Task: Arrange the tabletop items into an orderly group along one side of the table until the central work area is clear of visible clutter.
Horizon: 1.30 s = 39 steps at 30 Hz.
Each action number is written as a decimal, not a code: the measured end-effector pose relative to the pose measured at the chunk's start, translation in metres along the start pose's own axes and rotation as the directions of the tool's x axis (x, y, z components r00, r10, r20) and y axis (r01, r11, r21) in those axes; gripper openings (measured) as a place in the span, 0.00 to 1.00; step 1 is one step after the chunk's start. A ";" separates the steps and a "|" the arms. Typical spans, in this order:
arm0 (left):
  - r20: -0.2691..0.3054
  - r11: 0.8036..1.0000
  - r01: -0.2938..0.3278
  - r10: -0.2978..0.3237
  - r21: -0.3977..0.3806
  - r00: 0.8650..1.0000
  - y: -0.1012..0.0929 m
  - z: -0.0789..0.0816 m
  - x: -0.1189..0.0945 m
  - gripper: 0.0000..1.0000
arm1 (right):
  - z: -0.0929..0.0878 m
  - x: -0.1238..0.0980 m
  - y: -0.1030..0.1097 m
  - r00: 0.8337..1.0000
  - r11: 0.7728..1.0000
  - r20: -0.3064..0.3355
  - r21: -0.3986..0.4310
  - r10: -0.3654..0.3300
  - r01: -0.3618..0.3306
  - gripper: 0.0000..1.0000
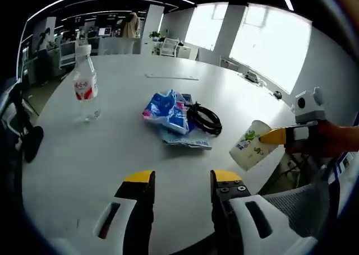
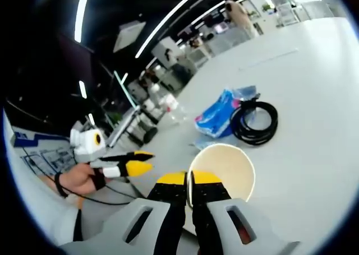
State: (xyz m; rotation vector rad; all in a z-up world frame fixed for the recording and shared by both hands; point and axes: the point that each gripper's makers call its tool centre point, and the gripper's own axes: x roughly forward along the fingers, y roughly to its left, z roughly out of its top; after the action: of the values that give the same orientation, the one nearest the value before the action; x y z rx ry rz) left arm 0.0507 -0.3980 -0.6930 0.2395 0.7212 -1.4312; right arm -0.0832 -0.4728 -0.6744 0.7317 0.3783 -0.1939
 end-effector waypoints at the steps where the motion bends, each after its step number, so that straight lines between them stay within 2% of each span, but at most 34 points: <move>1: 0.009 1.000 -0.008 0.008 -0.016 1.000 0.003 0.001 -0.002 0.39 | 0.000 0.000 -0.001 1.000 1.000 -0.001 0.002 -0.003 0.003 0.00; 20: 0.071 0.990 -0.072 0.081 -0.121 0.994 0.031 -0.001 -0.024 0.39 | 0.000 0.010 0.007 1.000 1.000 -0.030 -0.024 0.000 -0.001 0.00; 31: 0.082 0.988 -0.089 0.099 -0.127 0.992 0.041 -0.002 -0.029 0.40 | 0.014 0.027 0.017 0.998 0.997 -0.053 -0.073 0.024 -0.028 0.00; 39: 0.088 0.985 -0.098 0.111 -0.140 0.990 0.047 -0.003 -0.033 0.40 | 0.015 0.038 0.024 0.996 0.994 -0.074 -0.102 0.043 -0.051 0.00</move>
State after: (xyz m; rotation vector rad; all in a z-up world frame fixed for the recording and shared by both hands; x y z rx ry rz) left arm 0.0955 -0.3620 -0.6883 0.1012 0.7133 -1.2799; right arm -0.0376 -0.4674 -0.6647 0.6459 0.4356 -0.1030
